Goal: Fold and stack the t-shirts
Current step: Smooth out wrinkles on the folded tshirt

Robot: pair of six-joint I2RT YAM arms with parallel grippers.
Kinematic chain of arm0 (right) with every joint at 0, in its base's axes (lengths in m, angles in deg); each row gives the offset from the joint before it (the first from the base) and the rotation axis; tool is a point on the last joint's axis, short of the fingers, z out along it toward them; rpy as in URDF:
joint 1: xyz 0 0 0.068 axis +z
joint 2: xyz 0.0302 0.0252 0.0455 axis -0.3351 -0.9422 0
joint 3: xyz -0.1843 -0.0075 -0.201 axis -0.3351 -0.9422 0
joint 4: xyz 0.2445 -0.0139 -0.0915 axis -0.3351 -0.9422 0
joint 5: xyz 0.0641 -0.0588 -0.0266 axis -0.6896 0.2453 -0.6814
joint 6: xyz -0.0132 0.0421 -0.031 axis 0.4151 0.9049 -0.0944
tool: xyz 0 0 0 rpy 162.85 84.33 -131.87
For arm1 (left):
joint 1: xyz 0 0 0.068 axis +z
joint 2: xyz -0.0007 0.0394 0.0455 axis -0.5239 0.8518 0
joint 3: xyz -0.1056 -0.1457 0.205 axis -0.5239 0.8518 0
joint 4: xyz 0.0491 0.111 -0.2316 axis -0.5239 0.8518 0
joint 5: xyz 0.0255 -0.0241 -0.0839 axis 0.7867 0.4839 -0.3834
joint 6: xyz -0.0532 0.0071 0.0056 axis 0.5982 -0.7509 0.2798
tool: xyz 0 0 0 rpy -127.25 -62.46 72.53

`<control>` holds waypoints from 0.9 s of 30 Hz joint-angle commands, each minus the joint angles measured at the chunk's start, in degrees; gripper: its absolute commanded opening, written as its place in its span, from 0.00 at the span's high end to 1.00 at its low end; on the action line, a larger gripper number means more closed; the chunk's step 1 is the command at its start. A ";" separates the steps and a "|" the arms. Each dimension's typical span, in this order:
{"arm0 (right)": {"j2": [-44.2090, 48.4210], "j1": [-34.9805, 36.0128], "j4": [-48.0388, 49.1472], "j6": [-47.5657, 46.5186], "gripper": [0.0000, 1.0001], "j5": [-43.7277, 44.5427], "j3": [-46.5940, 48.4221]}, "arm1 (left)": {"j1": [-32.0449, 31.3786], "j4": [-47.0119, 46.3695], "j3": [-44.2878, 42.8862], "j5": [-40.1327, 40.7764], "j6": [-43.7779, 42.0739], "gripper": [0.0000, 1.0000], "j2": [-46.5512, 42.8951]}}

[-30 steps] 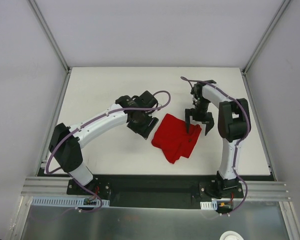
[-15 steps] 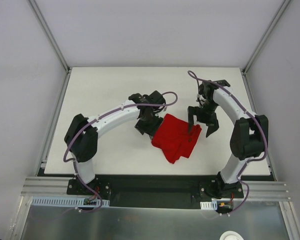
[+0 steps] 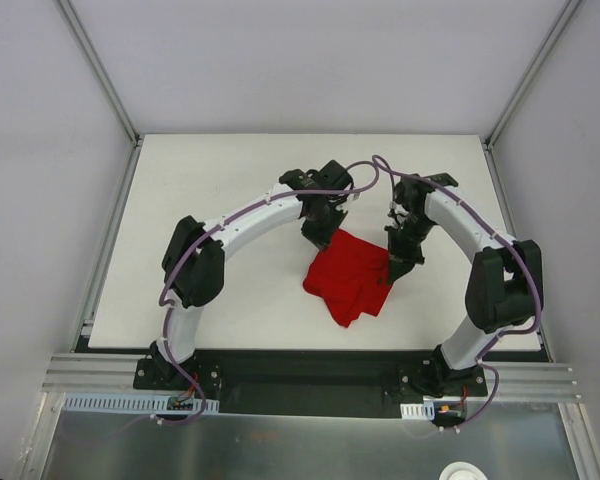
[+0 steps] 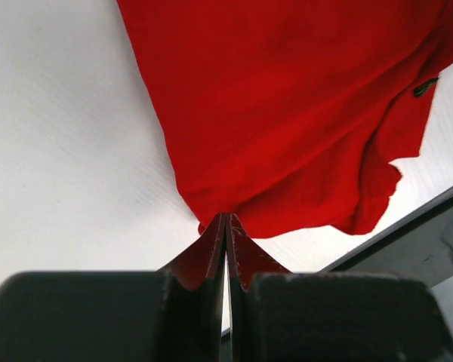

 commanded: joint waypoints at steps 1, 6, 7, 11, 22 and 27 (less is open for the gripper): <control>-0.45 1.06 3.84 2.42 1.00 -3.78 -0.55 | 0.88 -0.18 -2.58 -2.68 -0.13 1.00 -1.07; -5.36 2.64 11.33 4.35 0.99 -9.84 -4.06 | 0.89 -4.75 -4.68 -13.92 0.48 1.00 5.25; -6.07 2.56 15.08 5.31 0.99 -11.07 -4.94 | 1.06 -5.54 -4.87 -18.21 1.10 1.00 7.35; -10.63 2.73 23.46 9.36 0.99 -15.39 -8.73 | 1.15 -8.71 -4.52 -22.99 3.38 1.00 11.24; -22.76 6.07 8.01 8.05 0.99 0.93 9.78 | 4.57 -10.03 -1.27 -16.94 5.58 1.00 12.92; -27.07 6.07 2.21 5.33 0.99 4.91 19.29 | 10.27 -9.94 1.89 -14.30 5.23 1.00 10.46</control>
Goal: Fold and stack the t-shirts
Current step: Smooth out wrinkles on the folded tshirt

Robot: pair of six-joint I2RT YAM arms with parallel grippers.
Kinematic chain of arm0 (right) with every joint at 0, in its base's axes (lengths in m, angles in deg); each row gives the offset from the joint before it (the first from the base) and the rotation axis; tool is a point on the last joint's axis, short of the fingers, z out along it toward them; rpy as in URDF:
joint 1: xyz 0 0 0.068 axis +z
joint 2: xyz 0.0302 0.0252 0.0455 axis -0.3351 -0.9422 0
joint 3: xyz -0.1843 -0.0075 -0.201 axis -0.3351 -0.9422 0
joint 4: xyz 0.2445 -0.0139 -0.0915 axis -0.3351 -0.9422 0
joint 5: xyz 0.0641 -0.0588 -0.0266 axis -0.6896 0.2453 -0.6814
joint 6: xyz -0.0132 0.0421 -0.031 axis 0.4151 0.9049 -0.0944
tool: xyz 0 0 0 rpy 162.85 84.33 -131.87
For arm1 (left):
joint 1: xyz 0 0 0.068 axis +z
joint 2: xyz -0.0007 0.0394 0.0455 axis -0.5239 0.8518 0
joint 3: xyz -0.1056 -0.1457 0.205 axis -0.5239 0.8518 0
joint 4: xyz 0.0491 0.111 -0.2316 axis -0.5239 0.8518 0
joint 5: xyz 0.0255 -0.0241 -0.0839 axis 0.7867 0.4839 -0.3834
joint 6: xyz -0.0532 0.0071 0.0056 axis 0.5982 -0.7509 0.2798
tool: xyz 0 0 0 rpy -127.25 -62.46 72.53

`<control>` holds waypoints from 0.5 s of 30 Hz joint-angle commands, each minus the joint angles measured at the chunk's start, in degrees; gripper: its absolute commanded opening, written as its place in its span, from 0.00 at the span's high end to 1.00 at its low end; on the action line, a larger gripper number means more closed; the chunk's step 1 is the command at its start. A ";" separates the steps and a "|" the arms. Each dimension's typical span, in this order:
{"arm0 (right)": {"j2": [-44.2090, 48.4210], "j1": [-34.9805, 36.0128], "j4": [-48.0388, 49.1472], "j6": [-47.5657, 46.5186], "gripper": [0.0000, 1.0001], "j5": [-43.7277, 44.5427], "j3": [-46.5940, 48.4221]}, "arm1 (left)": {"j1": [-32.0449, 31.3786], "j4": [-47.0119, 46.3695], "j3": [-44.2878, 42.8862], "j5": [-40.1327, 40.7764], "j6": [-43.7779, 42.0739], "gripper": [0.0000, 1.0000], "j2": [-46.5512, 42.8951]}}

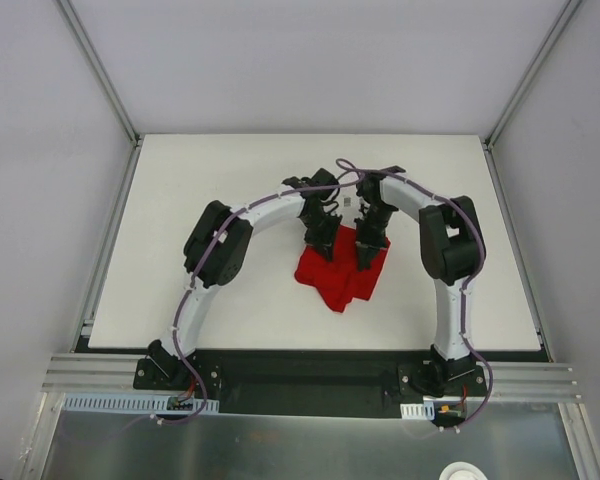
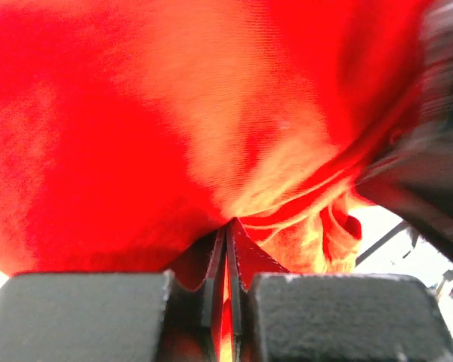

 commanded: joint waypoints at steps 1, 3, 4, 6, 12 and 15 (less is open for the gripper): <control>-2.60 0.11 -7.70 -2.24 0.99 5.43 7.28 | 5.04 0.98 3.21 5.81 -0.14 1.00 -4.67; -5.06 0.19 -8.14 -2.94 0.99 5.35 10.62 | 6.62 0.98 5.67 6.26 -0.49 1.00 -6.08; -5.59 0.19 -8.23 -2.94 1.00 5.61 11.50 | 7.15 0.98 6.55 6.61 -0.67 1.00 -6.43; -7.35 0.28 -8.93 -3.12 0.99 5.79 14.48 | 7.68 0.98 8.92 6.96 -0.94 1.00 -6.96; -10.17 0.28 -9.73 -3.56 0.99 7.11 18.72 | 7.95 0.90 11.48 7.31 -1.29 1.00 -8.19; -9.64 0.28 -9.03 -3.82 0.99 6.50 20.56 | 7.95 0.98 10.42 7.49 -1.29 1.00 -8.37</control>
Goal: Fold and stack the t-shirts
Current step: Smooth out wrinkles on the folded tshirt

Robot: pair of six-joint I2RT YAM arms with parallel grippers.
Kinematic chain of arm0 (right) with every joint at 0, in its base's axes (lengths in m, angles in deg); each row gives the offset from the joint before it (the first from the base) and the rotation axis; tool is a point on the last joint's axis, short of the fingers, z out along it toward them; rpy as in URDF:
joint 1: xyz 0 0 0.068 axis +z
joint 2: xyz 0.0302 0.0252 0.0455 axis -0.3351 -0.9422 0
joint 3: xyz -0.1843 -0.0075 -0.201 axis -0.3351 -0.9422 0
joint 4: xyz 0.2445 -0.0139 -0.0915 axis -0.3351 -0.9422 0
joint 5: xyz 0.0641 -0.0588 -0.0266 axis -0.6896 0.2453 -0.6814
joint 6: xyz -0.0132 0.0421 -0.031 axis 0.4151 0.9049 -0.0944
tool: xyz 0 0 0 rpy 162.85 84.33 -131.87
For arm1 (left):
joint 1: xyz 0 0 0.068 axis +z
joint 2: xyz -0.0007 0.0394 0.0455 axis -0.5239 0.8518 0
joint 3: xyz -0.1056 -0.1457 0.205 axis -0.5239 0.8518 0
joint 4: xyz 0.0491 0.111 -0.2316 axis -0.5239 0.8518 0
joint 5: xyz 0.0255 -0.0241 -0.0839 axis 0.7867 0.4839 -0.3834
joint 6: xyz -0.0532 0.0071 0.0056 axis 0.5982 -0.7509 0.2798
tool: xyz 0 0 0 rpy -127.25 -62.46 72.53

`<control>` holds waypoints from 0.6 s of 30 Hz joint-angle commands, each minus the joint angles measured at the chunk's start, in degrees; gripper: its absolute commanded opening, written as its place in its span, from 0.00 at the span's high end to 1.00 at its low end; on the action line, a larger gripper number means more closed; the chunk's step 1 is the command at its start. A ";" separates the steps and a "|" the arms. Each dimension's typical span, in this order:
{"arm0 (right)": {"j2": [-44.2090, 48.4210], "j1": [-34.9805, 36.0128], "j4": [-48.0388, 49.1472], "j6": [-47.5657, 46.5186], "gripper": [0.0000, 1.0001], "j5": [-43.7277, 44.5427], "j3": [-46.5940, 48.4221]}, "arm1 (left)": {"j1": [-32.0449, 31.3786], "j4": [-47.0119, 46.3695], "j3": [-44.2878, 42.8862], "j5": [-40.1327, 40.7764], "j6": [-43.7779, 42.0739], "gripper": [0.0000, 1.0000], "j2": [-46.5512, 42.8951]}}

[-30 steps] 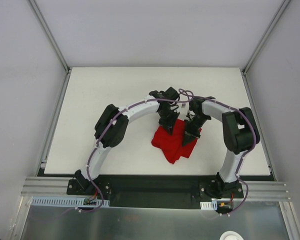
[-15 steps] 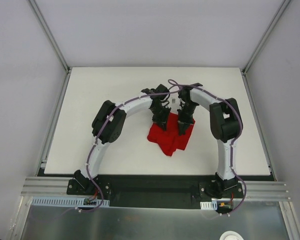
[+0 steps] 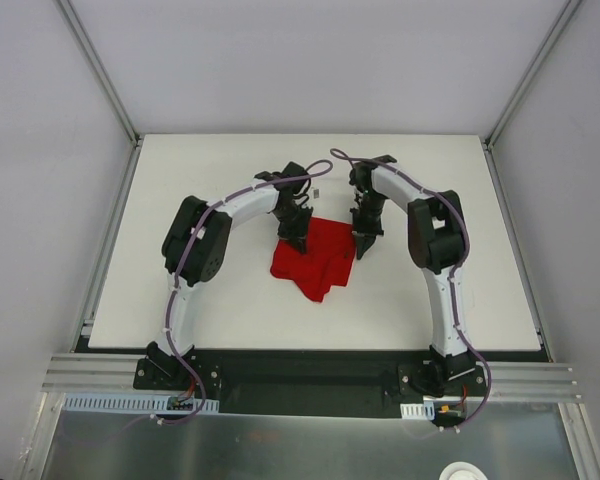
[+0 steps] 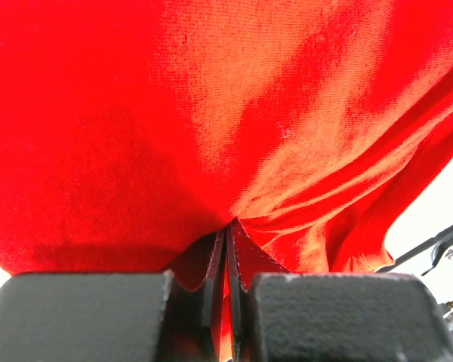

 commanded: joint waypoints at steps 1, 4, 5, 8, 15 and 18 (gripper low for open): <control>2.53 0.26 -2.71 -0.76 0.99 0.70 4.36 | -0.34 1.66 0.02 2.79 -1.24 1.00 -2.25; 7.70 0.52 -1.83 -0.33 0.99 -0.36 5.16 | -0.42 1.75 -1.91 5.33 -1.60 1.00 -5.93; 9.29 0.78 -1.74 -0.15 0.99 -0.44 5.86 | -0.34 1.84 -2.79 6.04 -1.51 0.95 -7.34; 16.24 1.40 -1.65 0.55 1.00 -0.79 4.04 | -0.51 1.75 -3.68 8.41 -1.51 0.73 -13.40; 27.93 4.47 0.00 0.65 0.83 -6.06 -16.22 | -0.51 2.36 5.98 13.51 -3.70 0.42 -27.72; 31.36 6.23 0.54 -0.05 0.63 -9.93 -23.81 | -0.42 3.16 12.30 12.81 -5.10 0.41 -30.28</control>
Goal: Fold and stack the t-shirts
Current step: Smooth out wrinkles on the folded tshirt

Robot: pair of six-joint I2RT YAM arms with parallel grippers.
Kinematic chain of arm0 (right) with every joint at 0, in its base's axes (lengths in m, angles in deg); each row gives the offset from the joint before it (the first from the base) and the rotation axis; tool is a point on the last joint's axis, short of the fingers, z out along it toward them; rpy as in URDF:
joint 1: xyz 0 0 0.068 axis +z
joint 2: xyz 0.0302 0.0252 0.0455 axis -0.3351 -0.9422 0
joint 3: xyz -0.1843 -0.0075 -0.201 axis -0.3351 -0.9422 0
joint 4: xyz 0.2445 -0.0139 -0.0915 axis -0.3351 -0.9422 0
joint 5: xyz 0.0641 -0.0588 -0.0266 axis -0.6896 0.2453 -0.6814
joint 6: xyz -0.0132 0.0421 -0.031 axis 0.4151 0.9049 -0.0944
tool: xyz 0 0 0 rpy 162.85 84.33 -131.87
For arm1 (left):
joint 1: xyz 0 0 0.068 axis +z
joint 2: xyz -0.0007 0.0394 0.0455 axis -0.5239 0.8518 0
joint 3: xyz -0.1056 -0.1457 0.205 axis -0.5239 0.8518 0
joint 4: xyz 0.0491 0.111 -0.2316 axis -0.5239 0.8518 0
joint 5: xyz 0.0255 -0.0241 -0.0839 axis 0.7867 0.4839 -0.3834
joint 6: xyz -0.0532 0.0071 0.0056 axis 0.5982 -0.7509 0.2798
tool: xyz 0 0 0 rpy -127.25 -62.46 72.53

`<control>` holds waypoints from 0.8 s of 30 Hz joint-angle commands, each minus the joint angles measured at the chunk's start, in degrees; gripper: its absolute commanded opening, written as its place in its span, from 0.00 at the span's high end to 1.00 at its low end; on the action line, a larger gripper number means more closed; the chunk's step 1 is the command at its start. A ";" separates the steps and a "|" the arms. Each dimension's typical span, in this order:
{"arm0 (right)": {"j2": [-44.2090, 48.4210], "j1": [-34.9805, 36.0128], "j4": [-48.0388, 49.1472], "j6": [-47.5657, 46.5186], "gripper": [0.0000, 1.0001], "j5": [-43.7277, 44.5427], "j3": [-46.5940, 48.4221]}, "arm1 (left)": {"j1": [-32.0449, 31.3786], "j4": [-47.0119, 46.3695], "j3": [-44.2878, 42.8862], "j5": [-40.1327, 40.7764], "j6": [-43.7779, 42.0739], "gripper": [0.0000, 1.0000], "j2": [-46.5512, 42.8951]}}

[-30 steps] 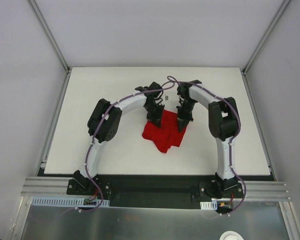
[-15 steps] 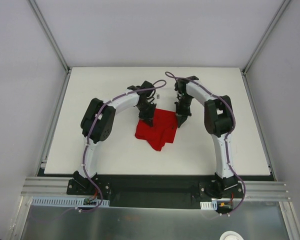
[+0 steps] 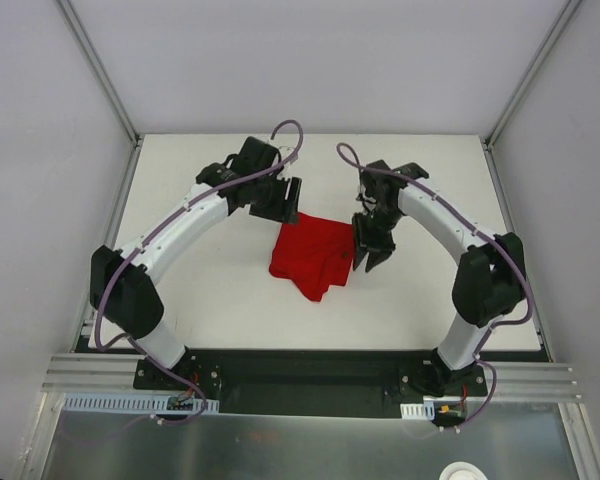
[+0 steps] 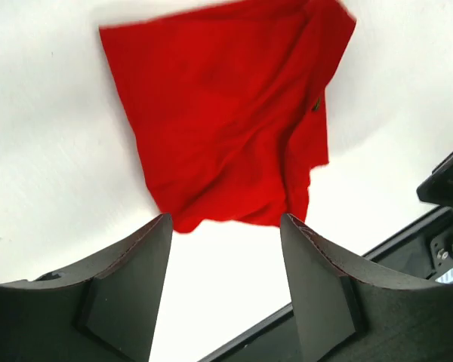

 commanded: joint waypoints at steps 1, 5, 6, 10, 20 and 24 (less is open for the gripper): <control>1.16 2.12 -1.53 -1.04 0.59 -5.41 -8.27 | -0.51 2.98 7.48 1.60 -2.97 0.41 -1.20; 1.26 4.93 -1.01 0.27 0.28 -7.43 -10.74 | -0.42 2.98 13.55 0.28 -3.67 0.40 -2.52; 0.82 5.46 -0.14 0.54 0.25 -7.52 -10.66 | -0.42 3.07 14.00 -0.50 -3.94 0.41 -2.52; -4.26 8.36 1.63 3.69 0.21 -5.94 -7.68 | -0.51 2.72 14.88 -1.13 -4.20 0.40 -3.13; -19.39 16.72 6.38 9.68 0.26 -9.28 3.75 | -0.51 2.98 14.53 -1.13 -4.99 0.40 -5.33; -23.96 17.16 5.24 11.00 0.31 -9.72 6.92 | -0.51 3.24 14.71 -1.48 -5.43 0.40 -6.47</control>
